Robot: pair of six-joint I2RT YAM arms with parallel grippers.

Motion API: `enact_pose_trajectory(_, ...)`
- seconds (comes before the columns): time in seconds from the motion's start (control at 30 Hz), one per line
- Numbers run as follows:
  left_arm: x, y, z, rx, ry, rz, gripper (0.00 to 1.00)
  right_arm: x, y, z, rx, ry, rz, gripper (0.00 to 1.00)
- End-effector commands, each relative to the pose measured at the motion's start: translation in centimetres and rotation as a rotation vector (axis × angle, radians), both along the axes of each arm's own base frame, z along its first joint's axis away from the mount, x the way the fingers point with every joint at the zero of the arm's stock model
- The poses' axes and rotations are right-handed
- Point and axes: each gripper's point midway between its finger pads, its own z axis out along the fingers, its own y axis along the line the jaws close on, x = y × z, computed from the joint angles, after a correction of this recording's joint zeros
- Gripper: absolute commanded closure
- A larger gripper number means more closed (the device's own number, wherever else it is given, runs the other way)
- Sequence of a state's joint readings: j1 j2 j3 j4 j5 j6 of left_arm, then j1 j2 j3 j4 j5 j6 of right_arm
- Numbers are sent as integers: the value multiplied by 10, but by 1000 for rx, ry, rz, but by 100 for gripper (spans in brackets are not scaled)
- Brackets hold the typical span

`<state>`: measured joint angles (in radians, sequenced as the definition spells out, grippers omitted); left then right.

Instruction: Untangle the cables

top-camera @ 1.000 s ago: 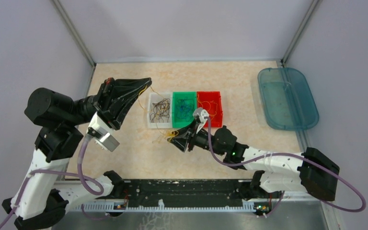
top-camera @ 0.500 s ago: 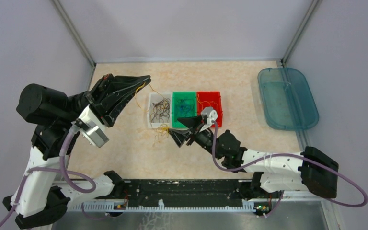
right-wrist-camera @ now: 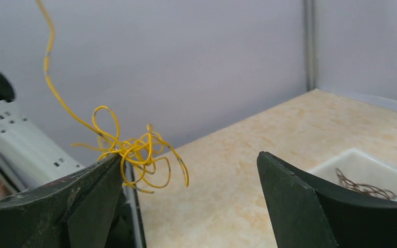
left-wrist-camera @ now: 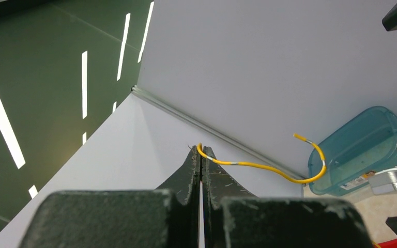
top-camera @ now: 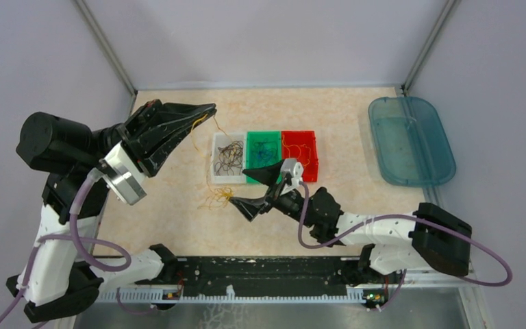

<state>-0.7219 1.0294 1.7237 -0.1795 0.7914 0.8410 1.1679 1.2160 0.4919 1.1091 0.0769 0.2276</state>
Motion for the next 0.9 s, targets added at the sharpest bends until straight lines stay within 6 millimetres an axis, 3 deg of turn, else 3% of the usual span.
enact_pose_trajectory(0.0, -4, -4, 7, 3, -12, -41, 100, -46, 11, 47, 149, -138, 221, 1)
enact_pose_trajectory(0.1, -4, -8, 11, -2, 4, -65, 100, -43, 14, 49, 142, -136, 190, 1)
enact_pose_trajectory(0.2, -4, -10, 12, -2, 22, -84, 100, -38, 4, 61, 192, -158, 136, 1)
enact_pose_trajectory(0.43, -8, -11, 21, -26, 76, -129, 100, -2, -20, 92, 284, -184, -121, 1)
enact_pose_trajectory(0.8, -10, -14, 43, -54, 95, -171, 100, 4, -1, 112, 226, -257, -157, 1)
enact_pose_trajectory(0.87, -11, -15, 44, -52, 93, -179, 100, 5, 3, 108, 189, -263, -161, 1)
